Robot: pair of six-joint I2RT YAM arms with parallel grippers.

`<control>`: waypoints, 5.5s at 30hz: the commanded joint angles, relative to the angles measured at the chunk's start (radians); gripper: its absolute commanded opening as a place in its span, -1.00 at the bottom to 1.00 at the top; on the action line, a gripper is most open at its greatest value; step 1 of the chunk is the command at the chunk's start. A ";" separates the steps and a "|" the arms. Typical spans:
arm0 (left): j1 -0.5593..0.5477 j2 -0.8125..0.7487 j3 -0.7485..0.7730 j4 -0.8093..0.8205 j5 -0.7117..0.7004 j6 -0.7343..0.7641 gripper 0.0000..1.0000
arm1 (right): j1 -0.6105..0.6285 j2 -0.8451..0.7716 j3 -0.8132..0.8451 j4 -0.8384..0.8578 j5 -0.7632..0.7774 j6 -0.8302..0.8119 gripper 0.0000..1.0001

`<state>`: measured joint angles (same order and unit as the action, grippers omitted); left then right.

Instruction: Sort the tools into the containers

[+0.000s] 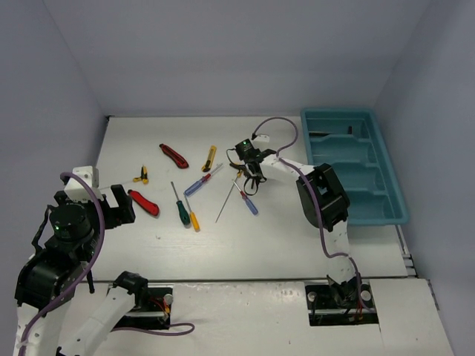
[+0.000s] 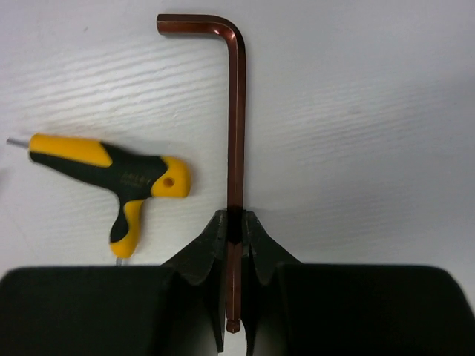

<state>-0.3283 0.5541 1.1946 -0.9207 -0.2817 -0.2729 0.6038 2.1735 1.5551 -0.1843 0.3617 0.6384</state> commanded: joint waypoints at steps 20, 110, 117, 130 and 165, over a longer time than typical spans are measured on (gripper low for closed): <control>-0.005 0.120 0.039 0.039 -0.040 -0.006 0.71 | -0.390 -0.402 0.085 0.039 0.164 0.295 -1.00; -0.007 0.163 0.077 0.034 0.009 0.034 0.71 | -0.094 -0.756 -0.365 0.082 0.101 -0.075 -1.00; -0.006 0.177 0.083 0.034 0.010 -0.002 0.71 | -0.349 -0.825 -0.404 0.035 0.174 0.241 -1.00; -0.006 0.198 0.086 0.033 0.042 -0.059 0.71 | -0.654 -0.456 -0.227 0.050 -0.015 0.574 -0.89; -0.026 1.095 0.412 0.072 0.393 0.382 0.53 | -0.462 -0.945 -0.478 0.085 -0.400 -0.112 0.14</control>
<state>-0.3421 1.4968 1.5077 -0.8651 0.0645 -0.0021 0.1480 1.3629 1.1551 -0.1171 0.0554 0.6171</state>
